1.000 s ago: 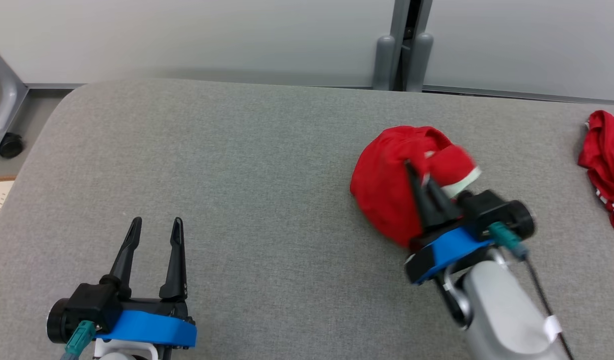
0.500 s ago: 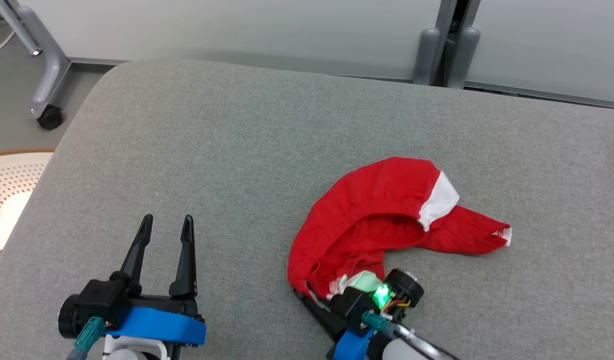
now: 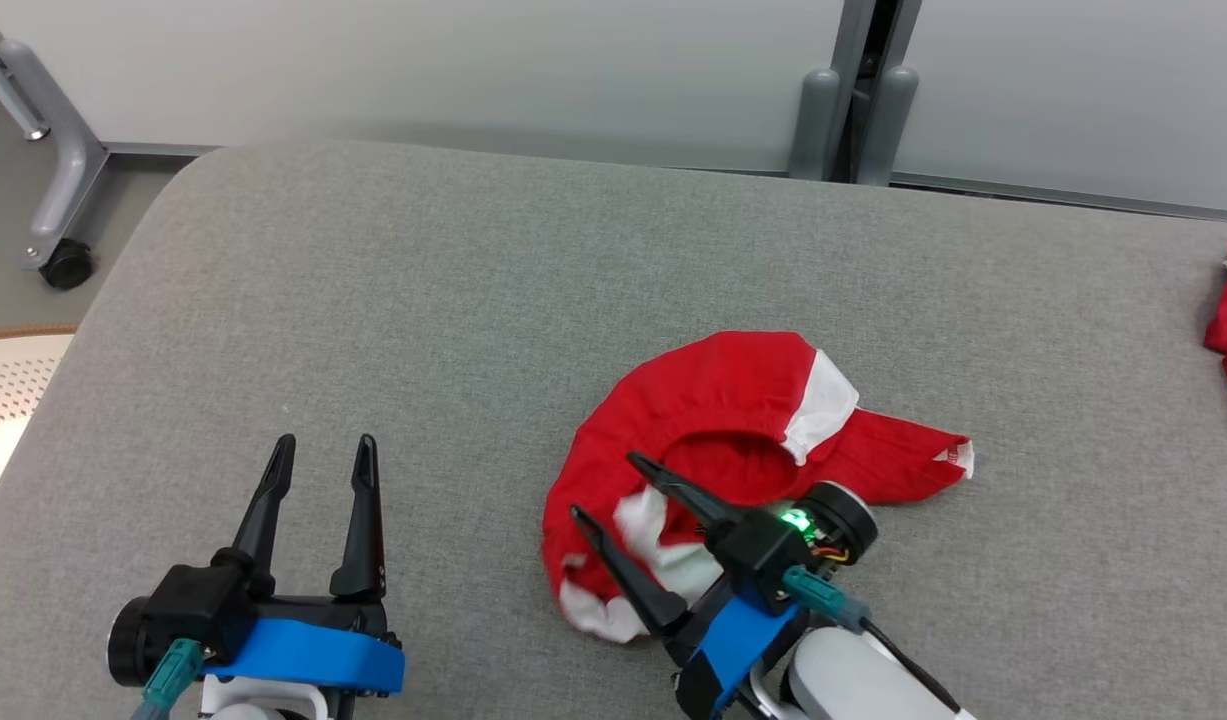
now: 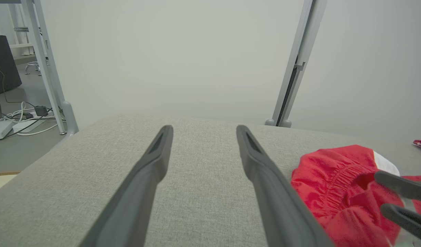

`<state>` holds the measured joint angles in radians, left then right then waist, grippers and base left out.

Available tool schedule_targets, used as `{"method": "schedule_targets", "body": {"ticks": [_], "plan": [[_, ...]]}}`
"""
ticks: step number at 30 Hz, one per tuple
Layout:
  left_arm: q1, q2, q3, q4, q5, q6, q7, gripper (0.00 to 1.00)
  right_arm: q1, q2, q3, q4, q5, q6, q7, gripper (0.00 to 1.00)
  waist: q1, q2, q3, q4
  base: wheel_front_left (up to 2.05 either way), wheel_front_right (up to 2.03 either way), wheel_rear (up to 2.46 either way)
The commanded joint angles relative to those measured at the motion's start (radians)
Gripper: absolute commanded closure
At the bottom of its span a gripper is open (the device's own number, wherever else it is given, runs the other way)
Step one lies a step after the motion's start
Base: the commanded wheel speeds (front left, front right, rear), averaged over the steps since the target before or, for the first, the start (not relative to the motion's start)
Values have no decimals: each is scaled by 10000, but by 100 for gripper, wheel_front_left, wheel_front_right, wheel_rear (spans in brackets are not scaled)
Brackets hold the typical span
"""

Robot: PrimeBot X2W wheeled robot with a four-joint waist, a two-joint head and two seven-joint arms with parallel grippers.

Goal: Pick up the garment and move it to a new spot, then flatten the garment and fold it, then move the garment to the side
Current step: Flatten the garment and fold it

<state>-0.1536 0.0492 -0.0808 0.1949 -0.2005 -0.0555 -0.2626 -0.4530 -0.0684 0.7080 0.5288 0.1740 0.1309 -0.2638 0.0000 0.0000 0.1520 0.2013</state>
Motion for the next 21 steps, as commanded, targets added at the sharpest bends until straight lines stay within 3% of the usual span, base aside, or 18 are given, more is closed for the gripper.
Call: {"method": "schedule_targets", "body": {"ticks": [1, 11, 21], "plan": [[105, 30, 55, -18, 51, -11, -27, 0, 314, -137, -226, -286, -122, -4, -2, 0, 0, 0, -87, -126, 0, 0, 0], [248, 33, 249, -90, 167, -63, -27, 0, 1558, -814, -1790, -2106, -736, -4, -2, 0, 0, 0, -213, -531, 0, 0, 0], [296, 33, 284, -67, 180, -97, -27, 0, 2478, -1231, -1175, -2674, -797, -4, -2, 0, 0, 0, -256, -625, 0, 0, 0]]}}
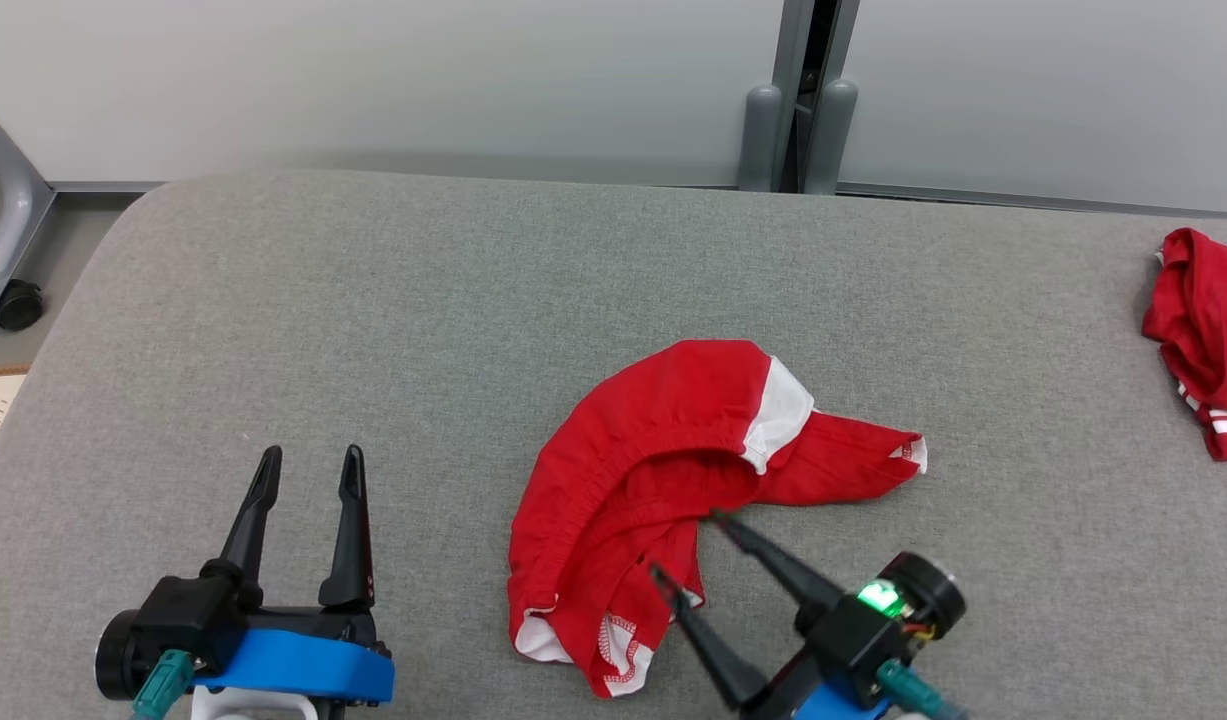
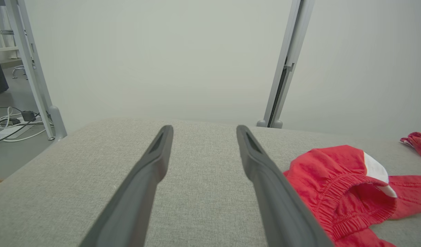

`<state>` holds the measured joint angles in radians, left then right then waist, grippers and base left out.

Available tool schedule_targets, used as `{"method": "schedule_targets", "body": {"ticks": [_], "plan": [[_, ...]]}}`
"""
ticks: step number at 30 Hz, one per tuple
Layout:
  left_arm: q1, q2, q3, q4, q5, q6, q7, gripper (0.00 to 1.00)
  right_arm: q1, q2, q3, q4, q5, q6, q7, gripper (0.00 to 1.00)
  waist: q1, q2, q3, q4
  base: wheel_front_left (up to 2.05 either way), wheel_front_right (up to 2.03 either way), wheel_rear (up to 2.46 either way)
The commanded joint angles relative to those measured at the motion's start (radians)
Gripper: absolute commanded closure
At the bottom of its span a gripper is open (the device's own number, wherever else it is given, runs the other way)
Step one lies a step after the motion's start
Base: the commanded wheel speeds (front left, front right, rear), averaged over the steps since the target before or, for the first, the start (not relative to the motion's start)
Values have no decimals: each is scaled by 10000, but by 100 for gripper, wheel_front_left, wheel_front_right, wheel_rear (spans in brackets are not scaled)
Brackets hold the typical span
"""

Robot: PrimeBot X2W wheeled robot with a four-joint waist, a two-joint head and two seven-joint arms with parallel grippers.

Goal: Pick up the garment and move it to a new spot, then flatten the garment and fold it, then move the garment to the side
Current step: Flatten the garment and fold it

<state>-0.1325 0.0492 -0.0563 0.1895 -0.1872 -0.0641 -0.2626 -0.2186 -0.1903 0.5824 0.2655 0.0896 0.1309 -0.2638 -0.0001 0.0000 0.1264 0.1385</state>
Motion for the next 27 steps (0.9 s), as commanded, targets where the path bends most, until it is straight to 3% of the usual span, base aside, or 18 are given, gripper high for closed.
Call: {"method": "schedule_targets", "body": {"ticks": [1, 11, 21, 22, 23, 24, 27], "plan": [[89, 33, 33, -14, 36, -15, -27, 0, 181, -35, 281, -15, 78, -4, -2, 0, 1, 0, 1, 10, 0, 0, 0], [40, 31, 9, -13, 5, -57, -27, 0, 8, -12, 2143, 925, 524, -4, 203, 0, 1, 0, 85, 256, 0, 0, 0], [-90, 31, -72, -16, -39, -8, -27, 0, -950, 324, 2984, 2485, 423, -4, 241, 0, 1, 0, 253, 434, 0, 0, 0], [-111, 33, -91, -9, -53, -14, -27, 0, -1055, 382, 3024, 2728, 412, -4, 249, 6, 1, 0, 269, 464, 0, 0, 0], [-129, 33, -97, 6, -62, -15, -27, 0, -1193, 468, 3022, 2943, 407, -4, 234, 59, 1, 0, 279, 485, 0, 0, 0], [-139, 33, -99, 11, -64, -10, -27, 0, -1319, 558, 2988, 3120, 406, -4, 207, 100, 1, 0, 285, 498, 0, 0, 0], [-130, 31, -81, 6, -78, 15, -27, 0, -1551, 718, 2759, 3572, 388, -4, 122, 100, 1, 0, 292, 520, 0, 0, 0]]}}
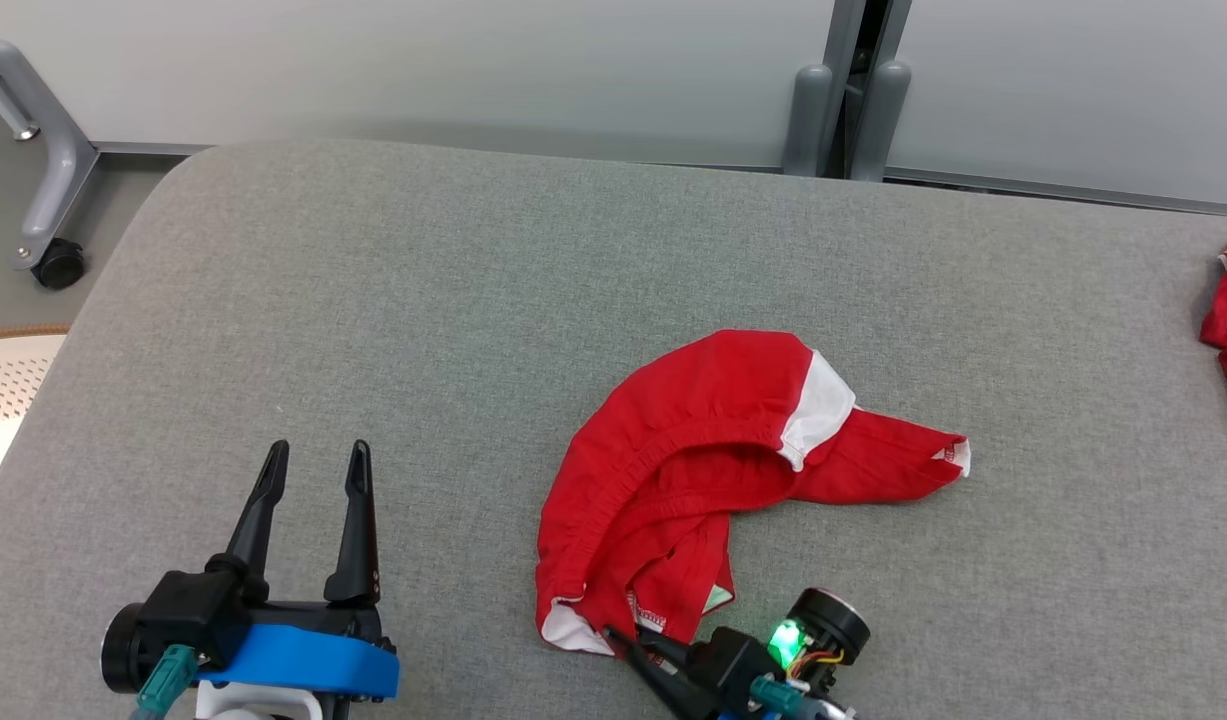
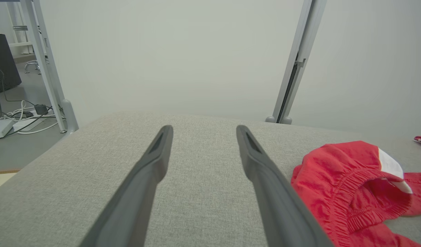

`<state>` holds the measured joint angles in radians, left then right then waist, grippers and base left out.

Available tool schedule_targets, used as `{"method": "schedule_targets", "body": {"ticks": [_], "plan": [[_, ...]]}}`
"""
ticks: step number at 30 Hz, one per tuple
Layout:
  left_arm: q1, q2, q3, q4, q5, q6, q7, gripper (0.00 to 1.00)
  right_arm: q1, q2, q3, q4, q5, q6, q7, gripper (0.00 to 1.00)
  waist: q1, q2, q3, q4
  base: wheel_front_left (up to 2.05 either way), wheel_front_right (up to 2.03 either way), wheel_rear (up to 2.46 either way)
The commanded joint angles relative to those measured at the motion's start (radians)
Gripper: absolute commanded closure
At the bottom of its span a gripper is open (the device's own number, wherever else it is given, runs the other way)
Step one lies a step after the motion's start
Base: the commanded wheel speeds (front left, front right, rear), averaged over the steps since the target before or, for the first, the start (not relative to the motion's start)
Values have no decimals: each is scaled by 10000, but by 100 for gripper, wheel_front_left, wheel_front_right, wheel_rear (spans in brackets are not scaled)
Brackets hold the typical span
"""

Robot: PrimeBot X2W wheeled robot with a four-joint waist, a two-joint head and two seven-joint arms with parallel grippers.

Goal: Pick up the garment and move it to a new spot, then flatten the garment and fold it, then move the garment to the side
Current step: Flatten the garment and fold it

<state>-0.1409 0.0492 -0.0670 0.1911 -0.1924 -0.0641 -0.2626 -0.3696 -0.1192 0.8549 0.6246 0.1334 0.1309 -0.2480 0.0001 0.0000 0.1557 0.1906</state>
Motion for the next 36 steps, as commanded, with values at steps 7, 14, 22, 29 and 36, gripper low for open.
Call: {"method": "schedule_targets", "body": {"ticks": [7, 14, 22, 29, 36], "plan": [[138, 31, 131, -35, -46, 90, -27, 0, 127, 15, -1507, -160, 233, -4, -166, 100, -1, 0, -140, -222, 0, 0, 0], [259, 31, 205, -46, 32, 34, -27, 0, 954, -270, -4002, -1609, 312, -4, -168, 100, -1, 0, -334, -908, 0, 0, 0], [371, 33, 145, 5, 61, -13, -27, 0, 2339, -357, -6307, -2305, 494, -4, -58, 100, -1, 0, -588, -1636, 0, 0, 0], [458, 33, 109, 28, 51, 1, -27, 0, 3330, -423, -7759, -2312, 559, -4, 604, 97, -1, 0, -763, -1878, 0, 0, 0], [532, 33, 72, 67, 61, -52, -27, 0, 3360, -187, -8566, -2432, 17, -4, 398, 0, -1, 0, -888, -1870, 0, 0, 0]]}}
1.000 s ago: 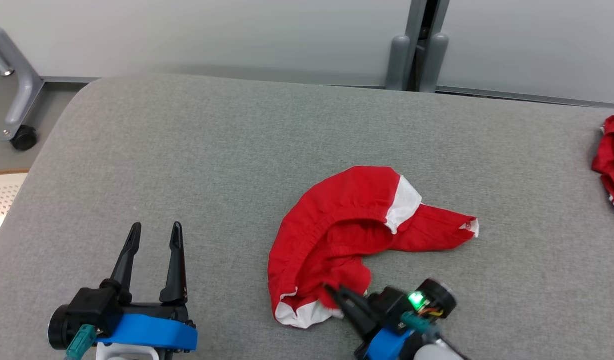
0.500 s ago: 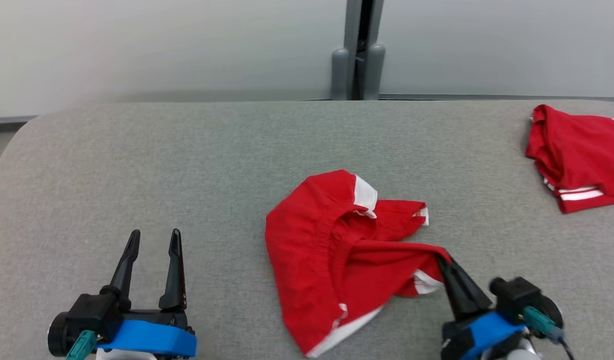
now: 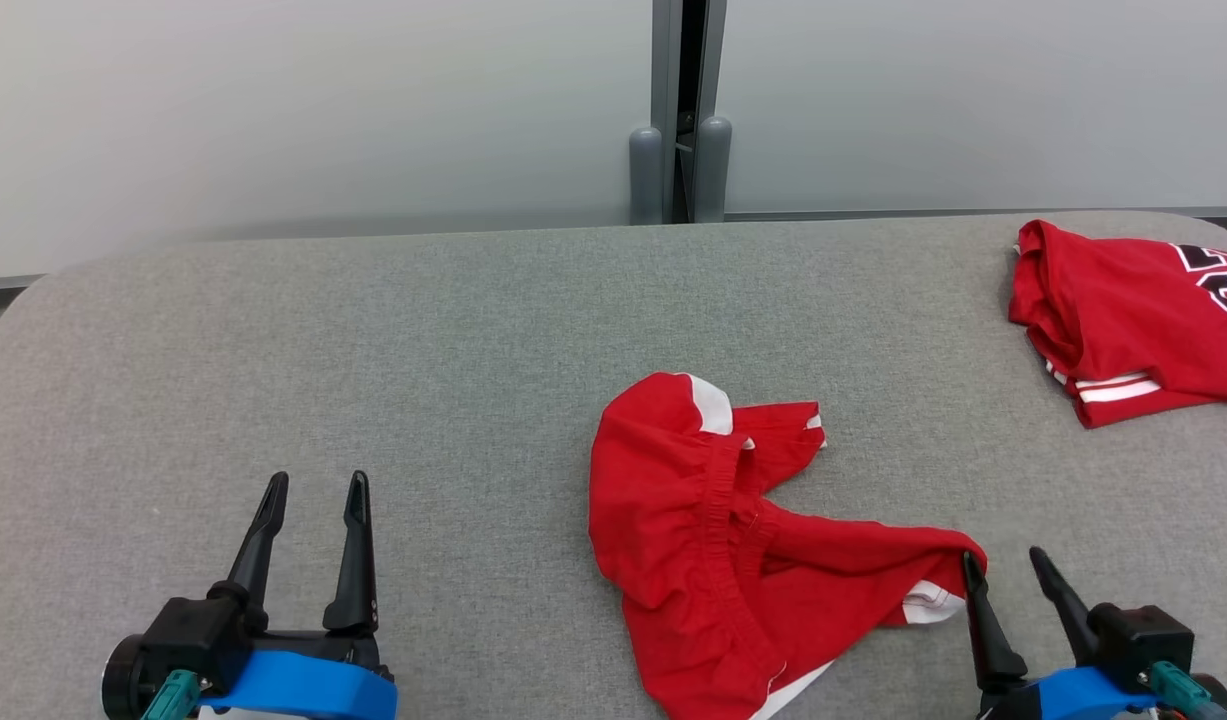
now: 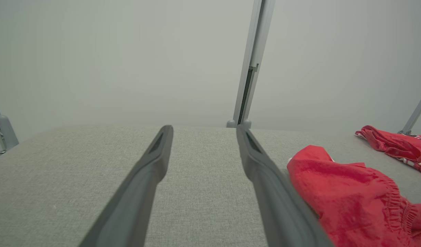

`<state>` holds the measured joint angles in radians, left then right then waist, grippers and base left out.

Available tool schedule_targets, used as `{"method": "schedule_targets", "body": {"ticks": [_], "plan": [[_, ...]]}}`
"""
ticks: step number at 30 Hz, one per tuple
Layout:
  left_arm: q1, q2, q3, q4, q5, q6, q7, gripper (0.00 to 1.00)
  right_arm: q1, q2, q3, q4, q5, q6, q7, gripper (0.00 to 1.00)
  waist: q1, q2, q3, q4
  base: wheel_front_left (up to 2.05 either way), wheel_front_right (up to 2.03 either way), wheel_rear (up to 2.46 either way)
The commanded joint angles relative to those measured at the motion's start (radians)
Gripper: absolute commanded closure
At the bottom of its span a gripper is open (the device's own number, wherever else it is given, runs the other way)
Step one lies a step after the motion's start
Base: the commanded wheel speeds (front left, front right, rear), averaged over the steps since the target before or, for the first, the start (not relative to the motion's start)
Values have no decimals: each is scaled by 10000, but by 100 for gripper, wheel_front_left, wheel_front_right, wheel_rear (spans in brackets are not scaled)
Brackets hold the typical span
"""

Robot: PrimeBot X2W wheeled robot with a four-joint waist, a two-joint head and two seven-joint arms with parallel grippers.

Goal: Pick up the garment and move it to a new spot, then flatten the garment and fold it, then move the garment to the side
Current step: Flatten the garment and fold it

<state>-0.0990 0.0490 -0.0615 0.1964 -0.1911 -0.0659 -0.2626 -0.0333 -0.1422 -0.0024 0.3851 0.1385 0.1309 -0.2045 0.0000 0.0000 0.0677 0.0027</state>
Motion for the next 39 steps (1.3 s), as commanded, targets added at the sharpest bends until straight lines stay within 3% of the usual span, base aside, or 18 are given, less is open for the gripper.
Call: {"method": "schedule_targets", "body": {"ticks": [1, 9, 15, 19, 26, 39], "plan": [[121, 35, 13, 16, 50, -41, -27, 0, -53, 77, -91, -114, -123, -4, -110, 0, 0, 0, -23, 26, 0, 0, 0], [164, 35, 4, 44, 41, -47, -27, 0, -335, 520, -781, -1360, -601, -4, -584, 0, 0, 0, -82, 160, 0, 0, 0], [87, 35, 45, 4, 83, -64, -27, 0, -343, 807, -552, -2938, -518, -4, -592, 0, 0, 0, -6, 200, 0, 0, 0], [38, 35, 54, -7, 94, -80, -27, 0, -217, 896, -100, -3088, -589, -4, -592, 0, 0, 0, 30, 225, 0, 0, 0], [-36, 35, 59, -28, 153, -75, -27, 0, -886, 784, 828, -2298, -796, -4, -592, 0, 0, 0, 129, 222, 0, 0, 0], [-373, 35, -145, -31, -6, -1, -27, 0, -3372, -158, 2423, 734, -1054, -4, 367, 0, 0, 0, 638, 747, 0, 0, 0]]}}
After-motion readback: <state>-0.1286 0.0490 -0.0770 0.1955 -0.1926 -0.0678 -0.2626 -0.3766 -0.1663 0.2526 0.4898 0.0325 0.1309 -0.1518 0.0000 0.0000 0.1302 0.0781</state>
